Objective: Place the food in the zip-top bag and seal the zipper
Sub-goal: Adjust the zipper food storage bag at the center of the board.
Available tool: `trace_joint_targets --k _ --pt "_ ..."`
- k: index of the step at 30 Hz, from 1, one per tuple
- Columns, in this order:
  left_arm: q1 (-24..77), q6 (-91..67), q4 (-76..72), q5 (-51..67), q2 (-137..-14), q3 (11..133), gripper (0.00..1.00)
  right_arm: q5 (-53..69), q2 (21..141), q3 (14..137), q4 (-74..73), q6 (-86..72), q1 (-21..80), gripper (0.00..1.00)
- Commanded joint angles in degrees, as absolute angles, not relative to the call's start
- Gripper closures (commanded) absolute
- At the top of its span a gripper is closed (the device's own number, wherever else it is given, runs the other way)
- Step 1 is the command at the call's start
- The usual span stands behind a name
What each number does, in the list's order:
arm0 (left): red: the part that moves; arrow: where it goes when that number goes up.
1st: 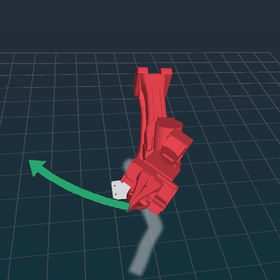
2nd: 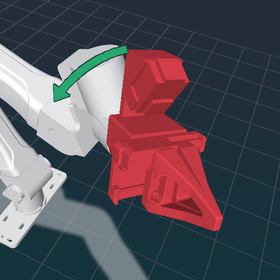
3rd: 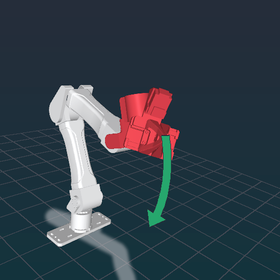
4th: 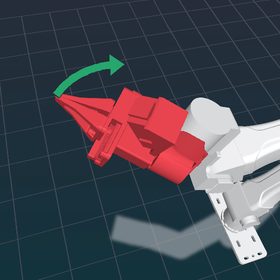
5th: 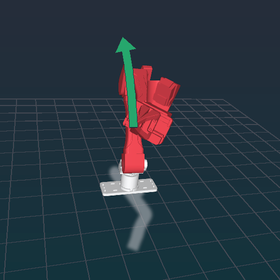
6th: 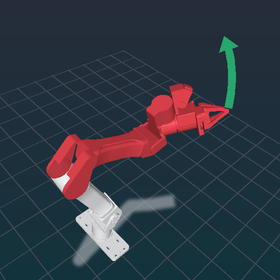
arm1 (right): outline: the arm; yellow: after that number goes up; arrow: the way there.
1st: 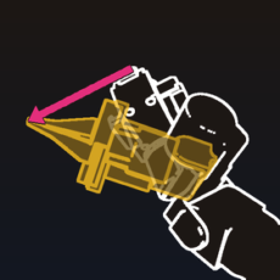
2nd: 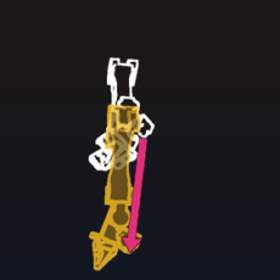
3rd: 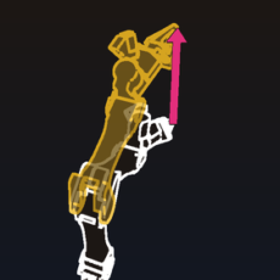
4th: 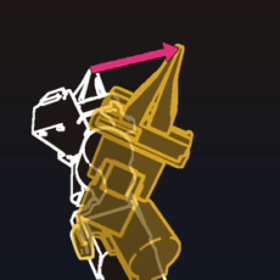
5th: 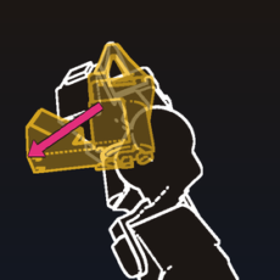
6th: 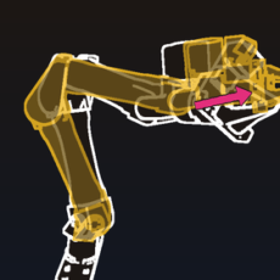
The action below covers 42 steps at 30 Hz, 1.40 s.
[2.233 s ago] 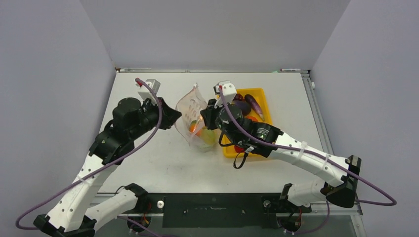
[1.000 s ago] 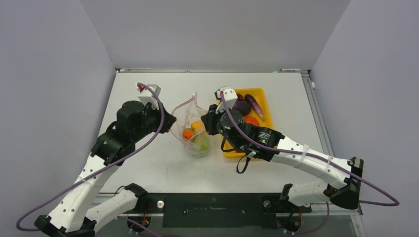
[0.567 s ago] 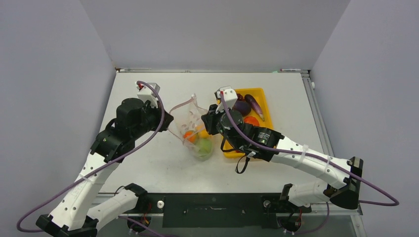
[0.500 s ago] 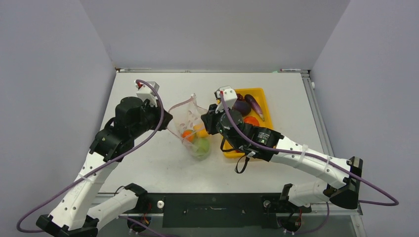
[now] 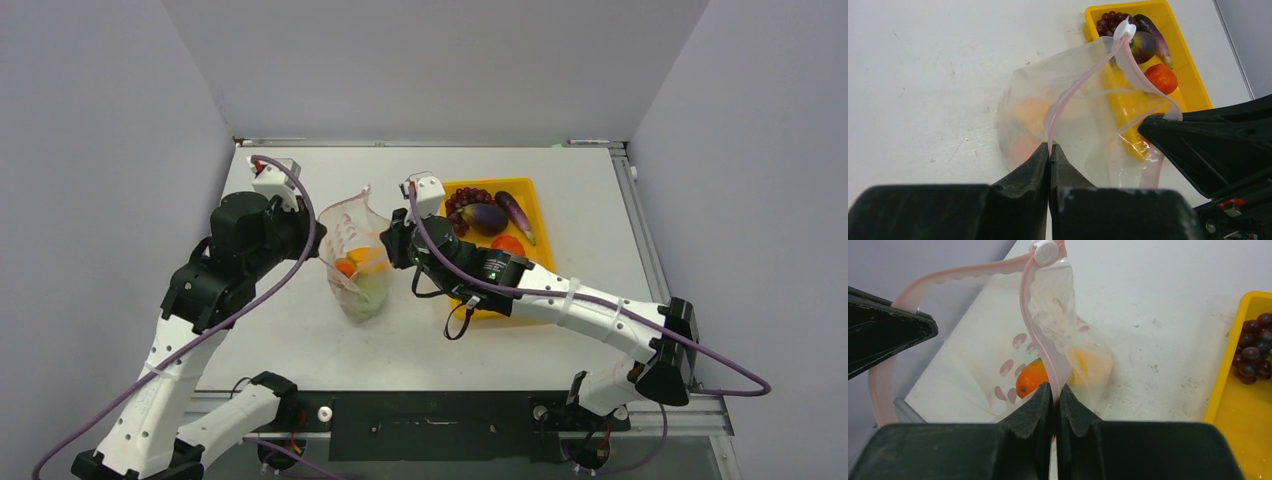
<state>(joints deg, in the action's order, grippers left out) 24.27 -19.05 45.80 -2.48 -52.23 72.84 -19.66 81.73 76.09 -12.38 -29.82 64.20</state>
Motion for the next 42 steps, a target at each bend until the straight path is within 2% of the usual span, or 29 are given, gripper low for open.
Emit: trace_joint_targets --k 1,21,28,36,42 --pt "23.82 -18.14 45.73 -3.47 -51.15 77.62 1.00 -17.41 84.19 79.02 -8.58 -30.29 63.76 0.95" --pt "23.83 -17.07 38.27 5.89 -51.78 66.80 1.00 -15.67 75.84 65.56 -7.97 -32.89 57.95 0.95" --pt "24.12 -15.98 33.60 12.65 -52.01 61.46 1.00 -15.20 73.08 62.41 -8.29 -33.67 57.88 0.95" --pt "24.61 -15.29 30.21 11.35 -50.41 56.83 1.00 -15.68 69.73 57.81 -8.87 -35.20 57.85 0.94" --pt "24.52 -15.38 27.55 9.02 -46.56 53.64 1.00 -15.97 68.76 56.84 -9.09 -35.35 57.86 0.87"
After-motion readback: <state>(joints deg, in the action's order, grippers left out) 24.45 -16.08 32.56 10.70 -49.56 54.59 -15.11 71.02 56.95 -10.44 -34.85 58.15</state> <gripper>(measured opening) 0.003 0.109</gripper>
